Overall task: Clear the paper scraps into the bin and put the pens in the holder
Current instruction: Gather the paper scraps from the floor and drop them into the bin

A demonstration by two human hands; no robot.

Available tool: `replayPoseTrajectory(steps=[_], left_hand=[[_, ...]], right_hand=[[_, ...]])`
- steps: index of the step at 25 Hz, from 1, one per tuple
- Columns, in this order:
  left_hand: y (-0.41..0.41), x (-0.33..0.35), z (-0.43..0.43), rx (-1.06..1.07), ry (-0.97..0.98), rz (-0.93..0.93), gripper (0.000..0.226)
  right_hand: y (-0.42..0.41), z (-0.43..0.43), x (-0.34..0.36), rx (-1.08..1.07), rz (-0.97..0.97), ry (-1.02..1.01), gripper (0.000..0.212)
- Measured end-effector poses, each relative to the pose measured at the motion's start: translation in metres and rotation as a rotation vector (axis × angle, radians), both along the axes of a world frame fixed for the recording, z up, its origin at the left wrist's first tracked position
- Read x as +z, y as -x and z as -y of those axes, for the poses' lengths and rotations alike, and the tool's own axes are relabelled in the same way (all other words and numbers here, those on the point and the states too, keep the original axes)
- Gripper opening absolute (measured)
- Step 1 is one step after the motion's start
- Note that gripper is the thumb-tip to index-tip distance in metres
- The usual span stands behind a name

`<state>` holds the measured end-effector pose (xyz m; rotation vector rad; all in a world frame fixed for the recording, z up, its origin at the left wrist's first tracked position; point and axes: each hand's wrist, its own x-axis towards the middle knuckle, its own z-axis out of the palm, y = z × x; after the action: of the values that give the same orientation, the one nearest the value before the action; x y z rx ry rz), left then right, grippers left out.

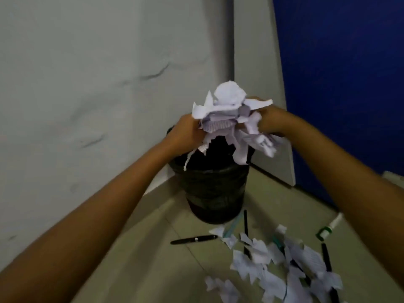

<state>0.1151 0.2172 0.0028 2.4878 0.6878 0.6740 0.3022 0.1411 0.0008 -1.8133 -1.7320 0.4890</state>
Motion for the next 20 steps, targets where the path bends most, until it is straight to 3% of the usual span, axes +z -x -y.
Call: replayPoseTrajectory(steps=[2,4,6,7,9,12,15,17,20], left_hand=[[-0.005,-0.016,-0.016,0.152,0.029,-0.106,0.038],[-0.006,-0.029,-0.035,0.112,0.038,-0.292,0.050],[-0.004,-0.031,-0.041,0.063,-0.005,-0.434,0.059],[0.000,-0.025,-0.040,0.070,-0.023,-0.421,0.064],[0.009,-0.002,-0.035,0.116,0.058,-0.346,0.063],[0.030,0.025,-0.005,0.167,0.030,-0.085,0.034],[0.059,-0.015,0.066,-0.100,-0.132,0.234,0.018],[0.082,-0.086,0.118,-0.367,-0.049,0.103,0.029],[0.117,-0.210,0.170,-0.433,0.183,-0.446,0.094]], right_hand=[[0.019,-0.024,-0.008,-0.108,-0.116,-0.102,0.027],[0.034,-0.033,-0.021,-0.101,-0.002,-0.072,0.054],[0.039,-0.033,-0.030,-0.063,0.093,0.051,0.061],[0.035,-0.030,-0.027,-0.097,0.120,0.067,0.062],[0.036,-0.015,-0.010,-0.122,0.117,-0.002,0.057],[0.038,0.023,0.009,-0.124,-0.018,-0.223,0.032],[0.044,0.088,-0.016,0.037,0.083,-0.358,0.010],[0.045,0.144,-0.074,0.128,0.149,-0.092,0.017],[0.049,0.239,-0.173,0.119,0.127,0.359,0.066]])
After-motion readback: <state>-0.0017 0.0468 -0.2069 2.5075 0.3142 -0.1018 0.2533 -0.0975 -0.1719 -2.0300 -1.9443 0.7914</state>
